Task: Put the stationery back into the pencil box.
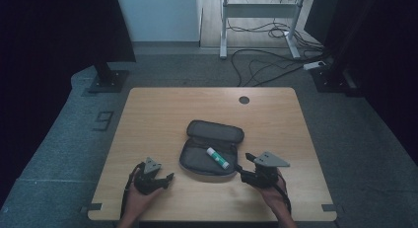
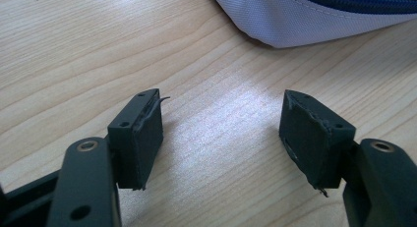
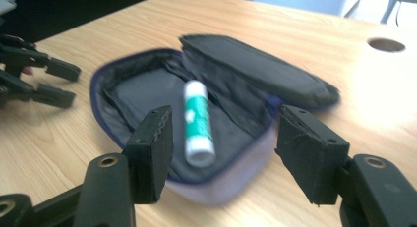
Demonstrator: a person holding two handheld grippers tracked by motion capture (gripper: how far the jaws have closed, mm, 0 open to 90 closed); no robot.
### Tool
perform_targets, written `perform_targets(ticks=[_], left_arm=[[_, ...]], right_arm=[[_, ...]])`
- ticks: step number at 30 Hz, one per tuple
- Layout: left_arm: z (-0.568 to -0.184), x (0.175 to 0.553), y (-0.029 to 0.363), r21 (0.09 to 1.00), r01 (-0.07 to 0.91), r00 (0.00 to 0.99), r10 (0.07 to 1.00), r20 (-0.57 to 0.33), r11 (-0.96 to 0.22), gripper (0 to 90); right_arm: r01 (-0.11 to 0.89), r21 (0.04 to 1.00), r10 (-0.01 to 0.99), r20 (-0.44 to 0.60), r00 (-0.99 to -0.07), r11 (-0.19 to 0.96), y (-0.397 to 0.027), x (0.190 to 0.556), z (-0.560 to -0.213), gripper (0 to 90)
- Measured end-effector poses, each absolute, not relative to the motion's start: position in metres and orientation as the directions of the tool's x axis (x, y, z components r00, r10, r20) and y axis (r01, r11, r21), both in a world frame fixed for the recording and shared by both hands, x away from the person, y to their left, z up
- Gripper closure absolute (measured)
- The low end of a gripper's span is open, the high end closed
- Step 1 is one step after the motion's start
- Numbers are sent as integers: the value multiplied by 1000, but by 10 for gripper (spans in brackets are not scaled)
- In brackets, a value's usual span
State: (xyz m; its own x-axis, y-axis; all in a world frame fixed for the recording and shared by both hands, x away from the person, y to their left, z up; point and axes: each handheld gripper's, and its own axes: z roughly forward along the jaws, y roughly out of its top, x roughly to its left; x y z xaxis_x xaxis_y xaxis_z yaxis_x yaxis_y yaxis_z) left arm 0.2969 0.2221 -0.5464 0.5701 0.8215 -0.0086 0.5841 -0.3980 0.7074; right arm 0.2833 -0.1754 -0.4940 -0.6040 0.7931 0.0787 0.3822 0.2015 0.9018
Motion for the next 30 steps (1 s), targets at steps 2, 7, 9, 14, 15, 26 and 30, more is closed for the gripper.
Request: perform_targets(ticks=[2, 7, 9, 14, 15, 26, 30], left_arm=[[-546, 297, 222, 707, 584, 570, 822, -8, -398, 331], [-546, 297, 222, 707, 584, 570, 821, -9, -398, 330], [-546, 297, 222, 707, 584, 570, 821, -8, -398, 330], [-546, 297, 222, 708, 584, 570, 822, -9, -398, 330], [-546, 297, 222, 708, 584, 570, 822, -9, -398, 330], [-546, 297, 222, 707, 584, 570, 821, -9, -398, 327], [-546, 297, 222, 707, 584, 570, 821, -9, -398, 326]], right_arm=[[394, 898, 807, 80, -586, 198, -186, 281, -500, 375], [446, 877, 836, 101, -539, 181, -209, 275, -519, 374], [466, 867, 846, 106, -522, 179, -217, 273, -529, 374], [507, 843, 862, 116, -494, 177, -229, 270, -544, 374], [512, 841, 865, 116, -488, 176, -231, 270, -546, 374], [541, 824, 882, 118, -457, 169, -235, 276, -552, 372], [543, 822, 882, 117, -456, 171, -235, 277, -552, 368]])
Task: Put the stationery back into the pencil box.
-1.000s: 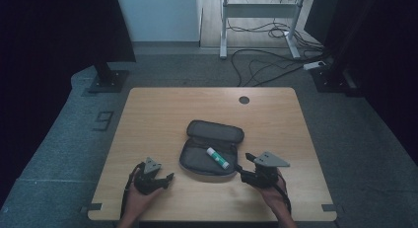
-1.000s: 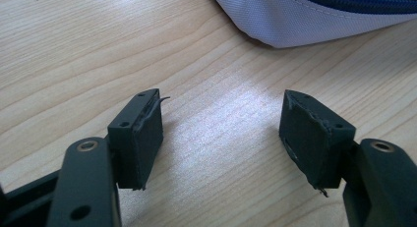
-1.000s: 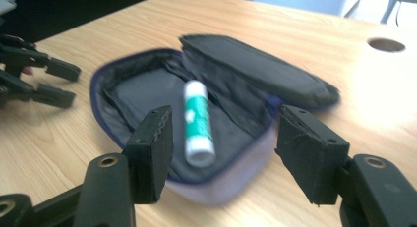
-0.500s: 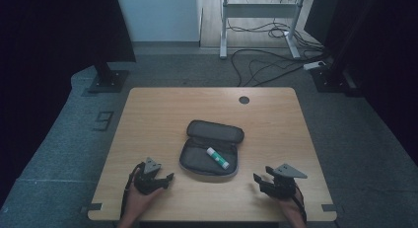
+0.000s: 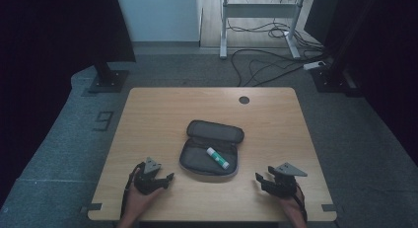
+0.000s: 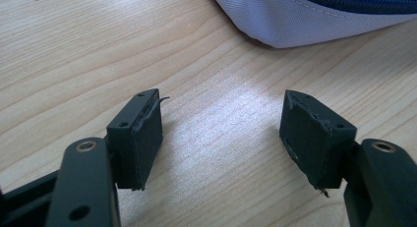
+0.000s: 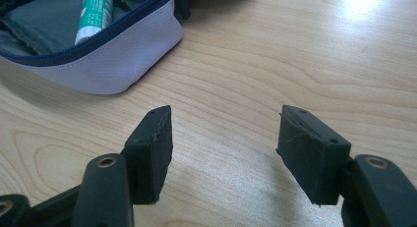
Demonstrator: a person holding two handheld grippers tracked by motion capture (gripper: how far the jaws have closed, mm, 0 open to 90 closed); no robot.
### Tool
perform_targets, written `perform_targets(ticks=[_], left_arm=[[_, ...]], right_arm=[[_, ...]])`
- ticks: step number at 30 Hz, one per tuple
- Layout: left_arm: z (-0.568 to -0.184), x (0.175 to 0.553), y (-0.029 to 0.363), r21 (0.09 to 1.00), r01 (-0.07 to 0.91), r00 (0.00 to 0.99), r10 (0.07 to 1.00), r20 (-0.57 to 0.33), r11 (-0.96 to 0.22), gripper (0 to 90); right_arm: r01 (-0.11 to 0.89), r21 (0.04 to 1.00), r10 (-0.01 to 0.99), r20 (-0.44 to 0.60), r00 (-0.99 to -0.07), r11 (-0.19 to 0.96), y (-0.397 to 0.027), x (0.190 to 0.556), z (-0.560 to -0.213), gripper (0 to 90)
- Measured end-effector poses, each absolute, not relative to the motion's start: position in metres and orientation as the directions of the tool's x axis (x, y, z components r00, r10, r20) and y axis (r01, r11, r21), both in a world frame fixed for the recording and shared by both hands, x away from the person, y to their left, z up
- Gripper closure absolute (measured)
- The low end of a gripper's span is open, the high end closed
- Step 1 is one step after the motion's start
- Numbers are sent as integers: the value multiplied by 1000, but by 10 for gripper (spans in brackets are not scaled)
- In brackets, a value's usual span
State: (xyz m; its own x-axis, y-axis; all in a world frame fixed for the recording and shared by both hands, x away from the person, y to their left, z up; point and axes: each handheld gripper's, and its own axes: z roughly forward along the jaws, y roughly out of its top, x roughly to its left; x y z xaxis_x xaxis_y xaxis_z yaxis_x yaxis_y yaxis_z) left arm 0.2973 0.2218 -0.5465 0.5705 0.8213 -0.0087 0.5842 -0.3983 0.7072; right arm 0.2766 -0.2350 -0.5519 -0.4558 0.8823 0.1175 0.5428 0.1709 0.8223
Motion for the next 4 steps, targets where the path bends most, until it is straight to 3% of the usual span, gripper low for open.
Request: perform_targets(ticks=[4], left_arm=[[-547, 297, 222, 707, 584, 571, 821, -9, -398, 326]], right_arm=[[546, 820, 882, 117, -456, 174, -235, 277, -552, 364]])
